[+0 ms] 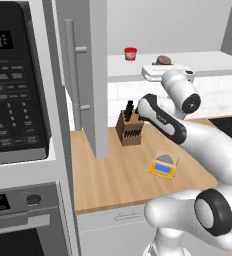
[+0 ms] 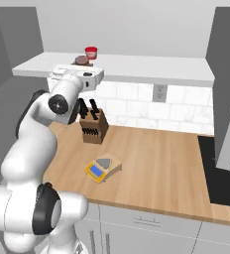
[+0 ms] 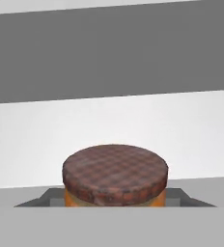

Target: Pick the jam and place it on the digital scale for weighing, and close the cabinet.

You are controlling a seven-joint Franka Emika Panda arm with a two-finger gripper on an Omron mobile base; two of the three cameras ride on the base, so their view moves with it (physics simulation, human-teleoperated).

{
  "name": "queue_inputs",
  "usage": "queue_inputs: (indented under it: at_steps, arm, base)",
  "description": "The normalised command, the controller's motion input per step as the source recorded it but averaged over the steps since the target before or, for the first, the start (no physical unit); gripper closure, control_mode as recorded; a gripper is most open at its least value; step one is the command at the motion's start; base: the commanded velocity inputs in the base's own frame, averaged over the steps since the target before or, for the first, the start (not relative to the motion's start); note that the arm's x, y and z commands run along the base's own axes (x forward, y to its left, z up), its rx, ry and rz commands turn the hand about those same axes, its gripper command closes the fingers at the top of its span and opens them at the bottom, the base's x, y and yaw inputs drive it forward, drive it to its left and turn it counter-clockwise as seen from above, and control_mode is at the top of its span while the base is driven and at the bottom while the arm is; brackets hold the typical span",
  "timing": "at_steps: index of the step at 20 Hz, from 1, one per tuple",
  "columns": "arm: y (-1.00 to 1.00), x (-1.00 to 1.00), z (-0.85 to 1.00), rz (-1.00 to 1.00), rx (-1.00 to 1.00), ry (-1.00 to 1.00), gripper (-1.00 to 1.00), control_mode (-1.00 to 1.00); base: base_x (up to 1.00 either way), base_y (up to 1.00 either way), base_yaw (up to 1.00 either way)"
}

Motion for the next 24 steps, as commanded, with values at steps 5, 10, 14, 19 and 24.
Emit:
queue_inputs:
  at_steps: [5, 10, 14, 19, 24]
  arm:
    - [-0.35, -0.99, 0.31, -0.05, 0.01, 0.24, 1.00, -1.00]
    - [-0.61, -0.55, 0.00, 0.04, 0.00, 0.35, 1.00, -1.00]
    - [-0.49, -0.52, -0.06, 0.19, 0.00, 0.24, 1.00, -1.00]
    - [-0.18, -0.30, -0.58, 0.32, 0.01, -0.04, 1.00, -1.00]
    - [0.00, 0.08, -0.89, 0.43, 0.05, -0.05, 1.00, -1.00]
  base:
    - [0.00, 0.00, 0.00]
    - [0.00, 0.00, 0.00]
    - [0.00, 0.00, 0.00]
    - [0.00, 0.00, 0.00]
    - [0.00, 0.00, 0.00]
